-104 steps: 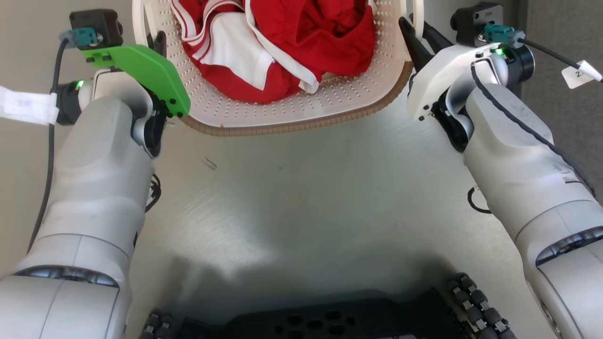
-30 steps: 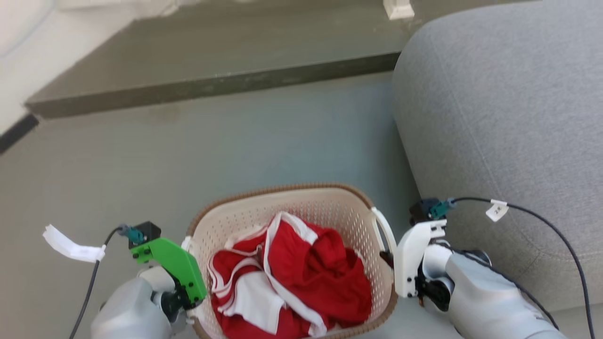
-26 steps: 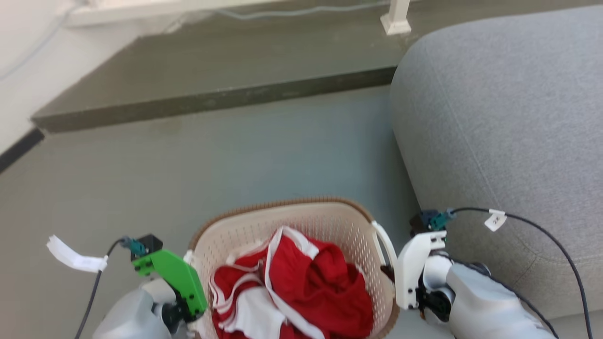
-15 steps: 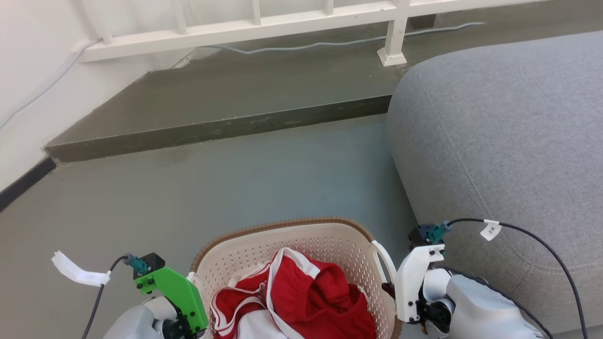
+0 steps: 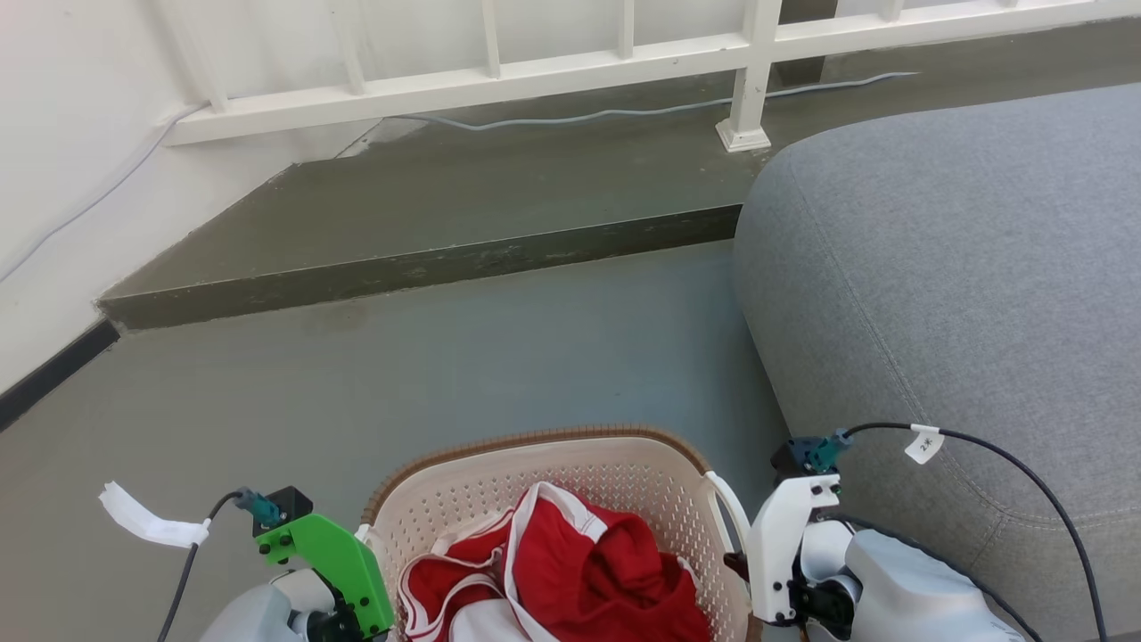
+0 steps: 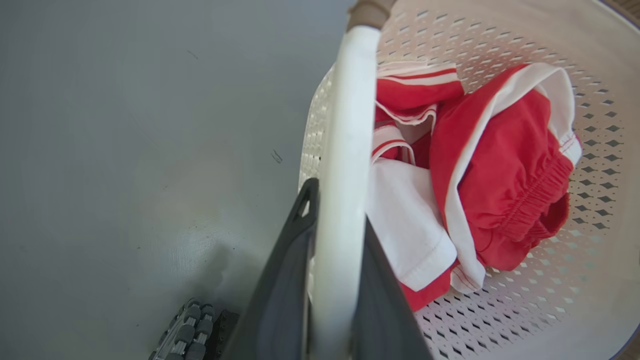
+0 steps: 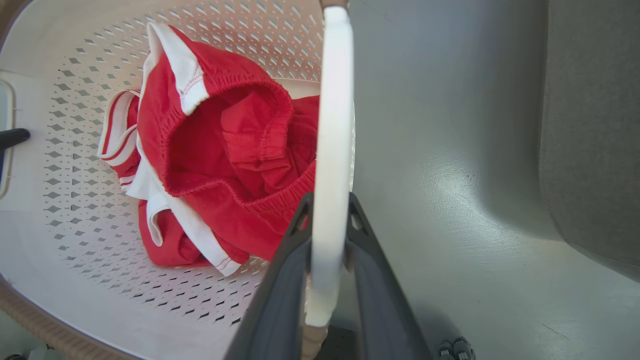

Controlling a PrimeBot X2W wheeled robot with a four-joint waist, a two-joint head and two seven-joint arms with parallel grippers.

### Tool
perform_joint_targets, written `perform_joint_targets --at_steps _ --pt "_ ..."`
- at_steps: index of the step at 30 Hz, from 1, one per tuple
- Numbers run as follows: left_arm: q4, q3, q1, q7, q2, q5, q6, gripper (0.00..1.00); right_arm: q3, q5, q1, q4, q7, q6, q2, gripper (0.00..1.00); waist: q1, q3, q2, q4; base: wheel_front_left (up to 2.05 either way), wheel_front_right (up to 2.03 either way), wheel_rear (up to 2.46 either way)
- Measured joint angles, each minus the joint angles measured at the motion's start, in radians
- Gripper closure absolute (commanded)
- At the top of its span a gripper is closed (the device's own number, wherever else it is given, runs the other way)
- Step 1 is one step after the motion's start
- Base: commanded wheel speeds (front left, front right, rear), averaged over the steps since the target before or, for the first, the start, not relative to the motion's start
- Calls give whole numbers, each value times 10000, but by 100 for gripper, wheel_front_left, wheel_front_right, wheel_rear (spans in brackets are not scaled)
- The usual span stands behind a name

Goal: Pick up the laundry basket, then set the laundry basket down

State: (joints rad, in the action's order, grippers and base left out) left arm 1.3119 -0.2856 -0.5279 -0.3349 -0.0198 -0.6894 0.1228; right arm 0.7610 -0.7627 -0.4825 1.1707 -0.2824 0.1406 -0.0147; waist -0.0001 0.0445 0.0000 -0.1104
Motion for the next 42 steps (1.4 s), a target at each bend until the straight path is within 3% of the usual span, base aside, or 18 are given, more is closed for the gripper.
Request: perform_joint_targets --at_steps 42 --pt "0 6 161 -2 6 -92 -10 100 259 -487 -3 88 -104 0 -2 100 0 -122 0 -36 0 0 0"
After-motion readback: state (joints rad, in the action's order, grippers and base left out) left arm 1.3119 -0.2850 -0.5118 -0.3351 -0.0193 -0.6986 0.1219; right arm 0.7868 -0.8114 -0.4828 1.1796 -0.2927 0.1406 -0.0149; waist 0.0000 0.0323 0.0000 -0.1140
